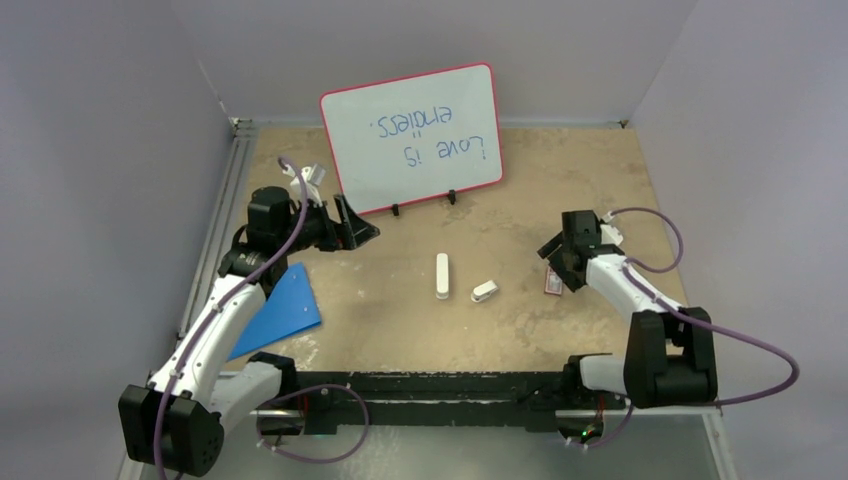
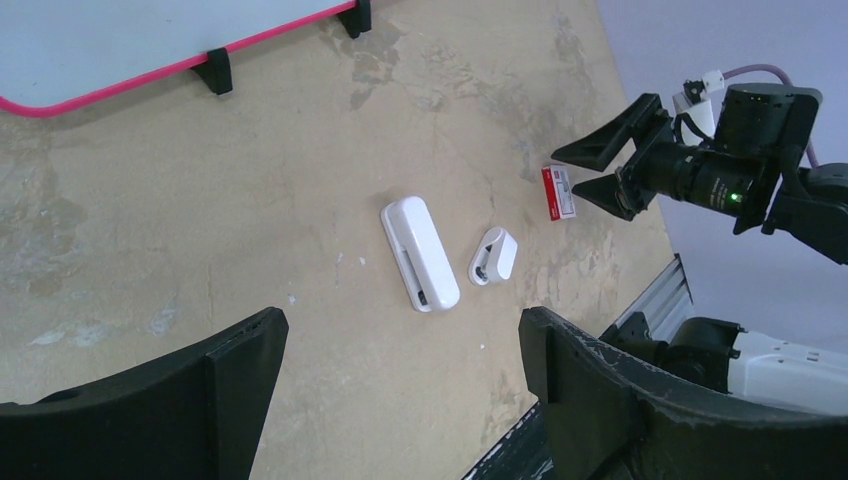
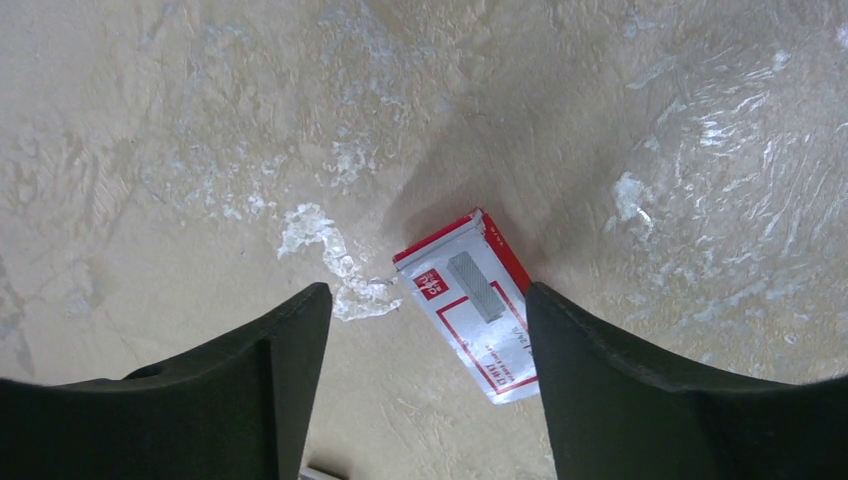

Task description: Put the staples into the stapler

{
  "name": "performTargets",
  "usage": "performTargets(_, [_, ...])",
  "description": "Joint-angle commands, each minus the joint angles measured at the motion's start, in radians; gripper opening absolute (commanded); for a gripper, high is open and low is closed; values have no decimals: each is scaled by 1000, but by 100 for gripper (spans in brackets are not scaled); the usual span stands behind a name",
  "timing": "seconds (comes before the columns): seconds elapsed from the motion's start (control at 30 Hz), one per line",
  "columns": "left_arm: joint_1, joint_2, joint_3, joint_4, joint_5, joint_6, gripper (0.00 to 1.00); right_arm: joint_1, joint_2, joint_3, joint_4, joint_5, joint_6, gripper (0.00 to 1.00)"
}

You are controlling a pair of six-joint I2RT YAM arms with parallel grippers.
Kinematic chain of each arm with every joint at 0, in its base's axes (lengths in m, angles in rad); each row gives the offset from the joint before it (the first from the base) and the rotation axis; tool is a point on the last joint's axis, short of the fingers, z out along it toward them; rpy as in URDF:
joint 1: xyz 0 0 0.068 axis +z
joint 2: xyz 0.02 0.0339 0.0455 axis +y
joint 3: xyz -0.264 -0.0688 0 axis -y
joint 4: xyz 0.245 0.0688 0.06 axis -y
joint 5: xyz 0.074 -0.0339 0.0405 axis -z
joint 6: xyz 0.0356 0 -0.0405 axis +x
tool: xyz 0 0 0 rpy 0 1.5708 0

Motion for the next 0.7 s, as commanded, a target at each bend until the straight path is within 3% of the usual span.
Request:
performTargets(0.0, [8, -11, 30, -8, -51, 25, 87, 31, 10, 14, -9, 7, -22, 72])
performTargets(0.3, [7, -31, 27, -43, -103, 23, 87, 93, 38, 29, -88, 130, 11, 87])
performTargets(0.53, [8, -44, 27, -51, -125, 17, 87, 149, 90, 54, -120, 205, 26, 70])
performTargets(0.67, [8, -49, 19, -43, -119, 12, 87, 162, 116, 71, -111, 211, 12, 66])
